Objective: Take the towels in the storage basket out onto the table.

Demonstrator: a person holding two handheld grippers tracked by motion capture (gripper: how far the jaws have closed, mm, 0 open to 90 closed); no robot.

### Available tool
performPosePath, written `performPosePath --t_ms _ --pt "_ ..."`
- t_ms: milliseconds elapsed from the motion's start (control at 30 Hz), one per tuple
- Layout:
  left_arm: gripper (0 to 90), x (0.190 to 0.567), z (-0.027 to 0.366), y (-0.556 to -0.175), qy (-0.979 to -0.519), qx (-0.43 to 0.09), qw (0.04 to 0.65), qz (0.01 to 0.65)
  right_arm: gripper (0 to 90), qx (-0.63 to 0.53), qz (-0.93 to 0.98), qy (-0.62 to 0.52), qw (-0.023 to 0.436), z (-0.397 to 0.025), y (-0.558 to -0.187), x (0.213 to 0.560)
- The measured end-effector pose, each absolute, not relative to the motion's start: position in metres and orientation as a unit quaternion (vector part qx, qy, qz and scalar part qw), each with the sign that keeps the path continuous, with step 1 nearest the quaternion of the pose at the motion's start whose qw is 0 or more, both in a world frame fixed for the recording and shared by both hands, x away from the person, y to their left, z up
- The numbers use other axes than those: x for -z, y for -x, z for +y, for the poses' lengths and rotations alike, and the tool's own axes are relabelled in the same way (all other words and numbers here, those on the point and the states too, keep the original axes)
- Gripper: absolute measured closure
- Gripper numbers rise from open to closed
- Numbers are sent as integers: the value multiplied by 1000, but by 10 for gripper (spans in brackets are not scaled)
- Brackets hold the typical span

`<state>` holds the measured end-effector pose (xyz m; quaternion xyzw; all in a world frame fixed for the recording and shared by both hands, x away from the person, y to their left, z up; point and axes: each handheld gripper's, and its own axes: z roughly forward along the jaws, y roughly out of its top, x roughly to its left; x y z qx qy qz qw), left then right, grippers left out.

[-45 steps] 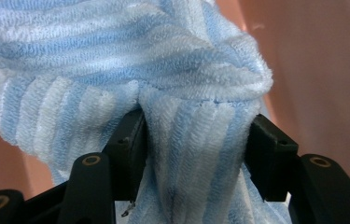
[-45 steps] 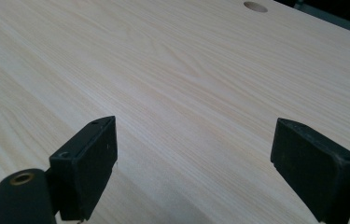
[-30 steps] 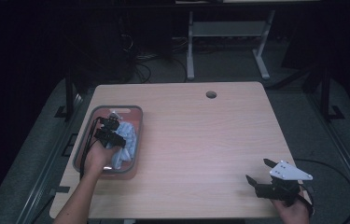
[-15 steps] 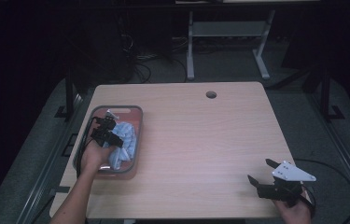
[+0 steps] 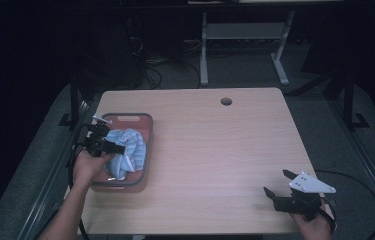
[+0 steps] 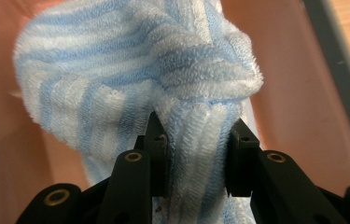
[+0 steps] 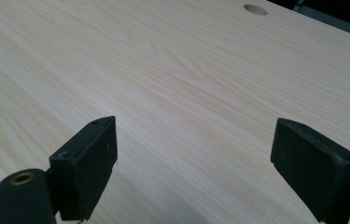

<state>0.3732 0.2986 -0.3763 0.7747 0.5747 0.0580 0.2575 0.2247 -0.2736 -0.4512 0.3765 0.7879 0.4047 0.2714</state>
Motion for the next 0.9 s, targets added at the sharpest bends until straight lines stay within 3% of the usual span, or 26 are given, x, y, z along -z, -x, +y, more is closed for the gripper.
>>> performPosePath --t_ms 900 --pt "671 329 317 -352 -758 -64 343 552 142 -401 792 -374 270 -269 -226 452"
